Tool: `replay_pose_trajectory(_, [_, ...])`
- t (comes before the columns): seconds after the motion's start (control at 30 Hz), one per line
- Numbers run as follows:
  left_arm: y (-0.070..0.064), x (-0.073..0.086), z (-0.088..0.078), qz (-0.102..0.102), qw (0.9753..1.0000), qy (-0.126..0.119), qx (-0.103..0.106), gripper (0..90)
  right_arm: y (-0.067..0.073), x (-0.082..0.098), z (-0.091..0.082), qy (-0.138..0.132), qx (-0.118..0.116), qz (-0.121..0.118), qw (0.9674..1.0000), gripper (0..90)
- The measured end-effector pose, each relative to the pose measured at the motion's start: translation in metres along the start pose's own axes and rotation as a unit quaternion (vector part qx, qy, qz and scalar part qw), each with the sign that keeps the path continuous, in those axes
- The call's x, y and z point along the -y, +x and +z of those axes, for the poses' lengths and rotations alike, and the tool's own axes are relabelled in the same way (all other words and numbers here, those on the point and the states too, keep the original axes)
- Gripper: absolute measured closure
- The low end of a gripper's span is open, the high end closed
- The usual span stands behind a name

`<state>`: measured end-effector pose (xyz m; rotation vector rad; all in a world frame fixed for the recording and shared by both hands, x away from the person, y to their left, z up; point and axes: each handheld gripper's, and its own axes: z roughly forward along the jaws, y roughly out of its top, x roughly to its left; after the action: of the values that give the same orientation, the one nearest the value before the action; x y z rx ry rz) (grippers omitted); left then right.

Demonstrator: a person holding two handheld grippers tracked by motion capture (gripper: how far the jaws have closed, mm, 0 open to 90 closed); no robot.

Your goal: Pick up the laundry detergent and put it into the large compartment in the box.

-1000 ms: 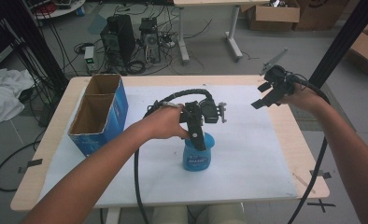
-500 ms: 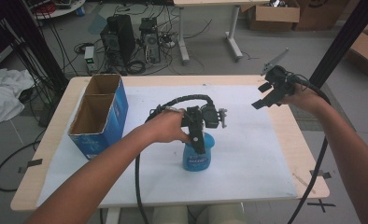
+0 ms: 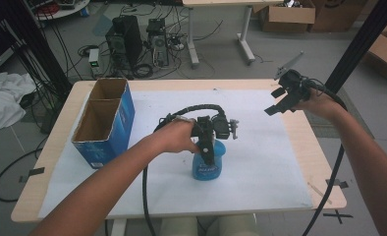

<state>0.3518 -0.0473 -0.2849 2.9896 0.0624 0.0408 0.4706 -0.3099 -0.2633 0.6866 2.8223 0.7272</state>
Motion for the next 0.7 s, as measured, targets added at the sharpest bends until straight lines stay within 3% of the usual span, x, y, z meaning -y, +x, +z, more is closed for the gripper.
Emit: replay_pose_trajectory(0.7, [0.0020,0.0000,0.0013,0.000,1.0000,0.001,-0.002,25.5,-0.0003,0.0005,-0.0005,-0.001,-0.003,0.003,1.0000,16.6])
